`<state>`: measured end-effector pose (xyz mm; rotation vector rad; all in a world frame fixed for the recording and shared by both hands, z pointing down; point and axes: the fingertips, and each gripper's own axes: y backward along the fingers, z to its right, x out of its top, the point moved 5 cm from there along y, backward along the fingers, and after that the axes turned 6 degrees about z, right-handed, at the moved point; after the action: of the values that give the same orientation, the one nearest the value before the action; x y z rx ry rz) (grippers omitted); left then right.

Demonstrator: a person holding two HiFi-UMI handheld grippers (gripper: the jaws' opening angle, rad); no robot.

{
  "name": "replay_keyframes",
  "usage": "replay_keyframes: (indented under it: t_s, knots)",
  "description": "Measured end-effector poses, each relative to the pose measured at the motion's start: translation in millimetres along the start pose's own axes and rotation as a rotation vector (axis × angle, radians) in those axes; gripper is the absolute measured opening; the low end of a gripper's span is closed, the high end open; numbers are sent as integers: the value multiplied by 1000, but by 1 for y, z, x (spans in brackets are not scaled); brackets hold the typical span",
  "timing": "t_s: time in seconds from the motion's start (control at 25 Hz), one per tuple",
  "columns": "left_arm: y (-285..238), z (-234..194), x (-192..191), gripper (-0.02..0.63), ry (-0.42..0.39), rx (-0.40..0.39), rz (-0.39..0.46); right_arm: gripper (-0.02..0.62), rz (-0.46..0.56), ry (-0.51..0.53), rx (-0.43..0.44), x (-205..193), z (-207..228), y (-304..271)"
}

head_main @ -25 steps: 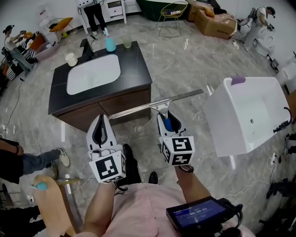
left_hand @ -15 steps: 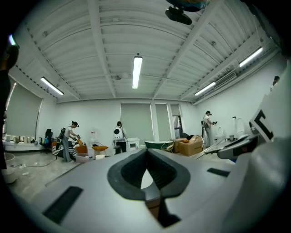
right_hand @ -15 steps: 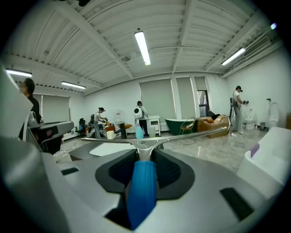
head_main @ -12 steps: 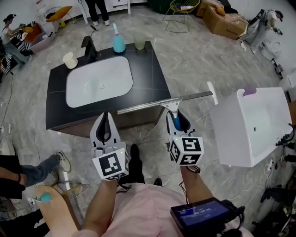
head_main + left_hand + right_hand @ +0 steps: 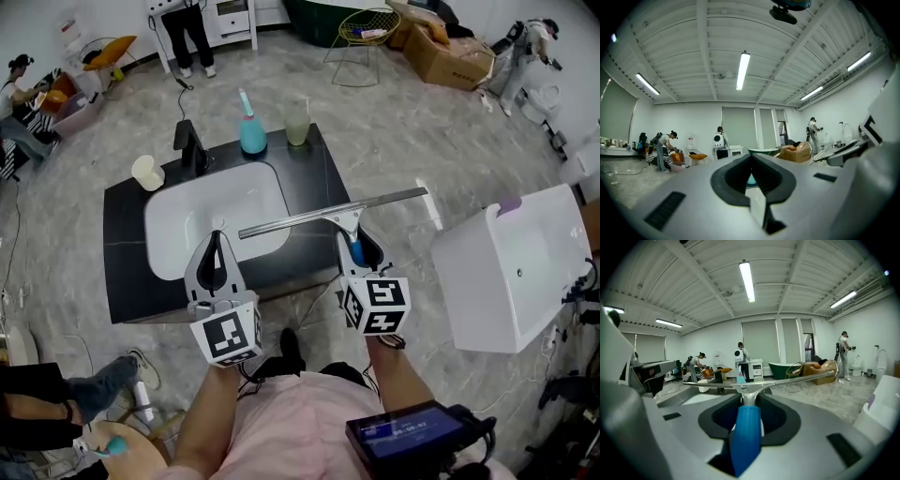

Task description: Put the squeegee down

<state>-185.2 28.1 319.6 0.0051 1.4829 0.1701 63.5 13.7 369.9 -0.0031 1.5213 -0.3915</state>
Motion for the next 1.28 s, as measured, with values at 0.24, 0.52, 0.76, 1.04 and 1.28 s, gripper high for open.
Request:
replay_keyframes:
  t_s: [0.24, 0.52, 0.76, 1.04, 1.28]
  knots:
    - [-25, -12, 12, 9, 10, -9, 40, 124, 39, 21, -15, 31, -3, -21]
    - [-50, -8, 5, 9, -1, -7, 43, 124, 56, 21, -4, 35, 7, -49]
    - [-73, 2, 5, 9, -21, 5, 39, 124, 51, 10, 18, 41, 23, -75]
    - [-96, 14, -1, 9, -23, 15, 23, 124, 30, 12, 44, 42, 37, -100]
    - [-111, 17, -11, 9, -23, 39, -7, 124, -2, 10, 67, 38, 45, -119]
